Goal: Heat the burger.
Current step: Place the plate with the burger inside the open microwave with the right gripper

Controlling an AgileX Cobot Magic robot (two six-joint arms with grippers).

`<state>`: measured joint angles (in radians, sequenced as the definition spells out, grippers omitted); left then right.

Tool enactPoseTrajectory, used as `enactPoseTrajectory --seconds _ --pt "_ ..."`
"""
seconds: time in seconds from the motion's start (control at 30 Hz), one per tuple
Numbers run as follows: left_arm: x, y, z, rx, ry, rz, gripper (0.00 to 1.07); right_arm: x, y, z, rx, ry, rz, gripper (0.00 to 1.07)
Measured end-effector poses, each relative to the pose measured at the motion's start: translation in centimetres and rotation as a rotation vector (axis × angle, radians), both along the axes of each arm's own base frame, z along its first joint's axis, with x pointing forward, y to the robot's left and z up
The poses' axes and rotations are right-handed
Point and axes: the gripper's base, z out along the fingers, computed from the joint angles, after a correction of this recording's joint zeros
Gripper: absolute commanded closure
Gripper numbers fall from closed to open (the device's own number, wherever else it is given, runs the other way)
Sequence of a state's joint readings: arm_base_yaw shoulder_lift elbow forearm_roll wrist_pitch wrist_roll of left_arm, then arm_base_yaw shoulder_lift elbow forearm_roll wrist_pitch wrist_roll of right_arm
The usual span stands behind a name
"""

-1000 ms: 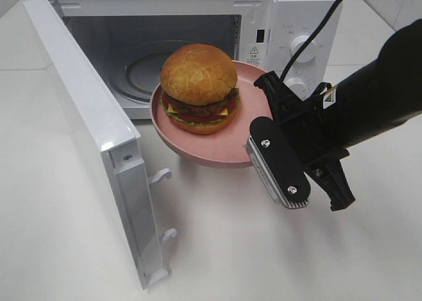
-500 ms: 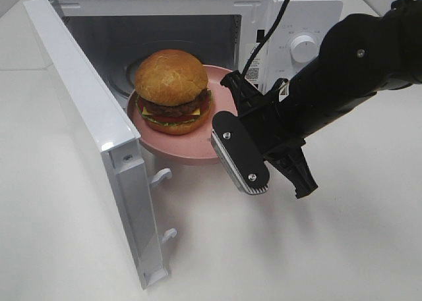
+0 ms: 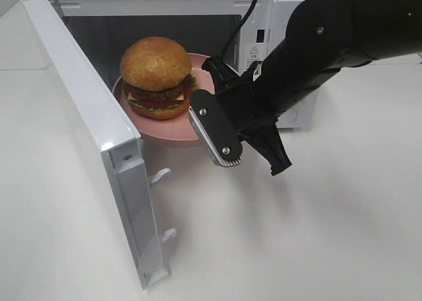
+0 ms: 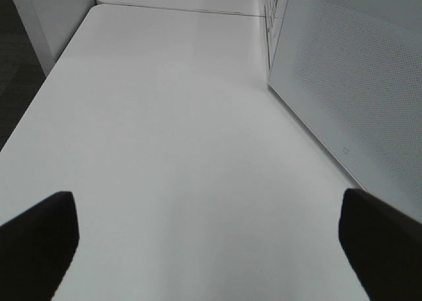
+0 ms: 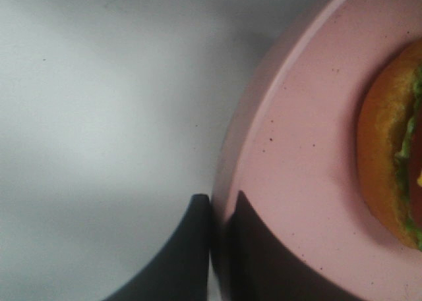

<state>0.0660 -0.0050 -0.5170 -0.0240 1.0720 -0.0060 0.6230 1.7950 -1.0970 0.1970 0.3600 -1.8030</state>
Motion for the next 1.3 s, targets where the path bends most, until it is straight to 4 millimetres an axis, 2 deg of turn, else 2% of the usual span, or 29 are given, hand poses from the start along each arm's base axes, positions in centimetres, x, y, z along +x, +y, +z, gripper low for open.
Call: enactPoseTrajectory --seconds 0.37,0.73,1.17,1.3 --pt "0.0 0.0 0.0 0.000 0.000 0.000 0.07 3.0 1.9 -0.2 0.024 0.002 -0.079 1.07" --pt "0.0 0.0 0.0 0.000 0.000 0.000 0.07 4.7 3.0 -0.3 0.026 0.009 -0.105 1.07" --pt "0.0 0.0 0.0 0.000 0.000 0.000 0.07 9.1 5.4 -1.1 0.009 0.037 -0.263 1.07" --pt "0.0 0.0 0.0 0.000 0.000 0.000 0.07 9.7 5.8 -1.4 0.014 0.037 -0.285 1.07"
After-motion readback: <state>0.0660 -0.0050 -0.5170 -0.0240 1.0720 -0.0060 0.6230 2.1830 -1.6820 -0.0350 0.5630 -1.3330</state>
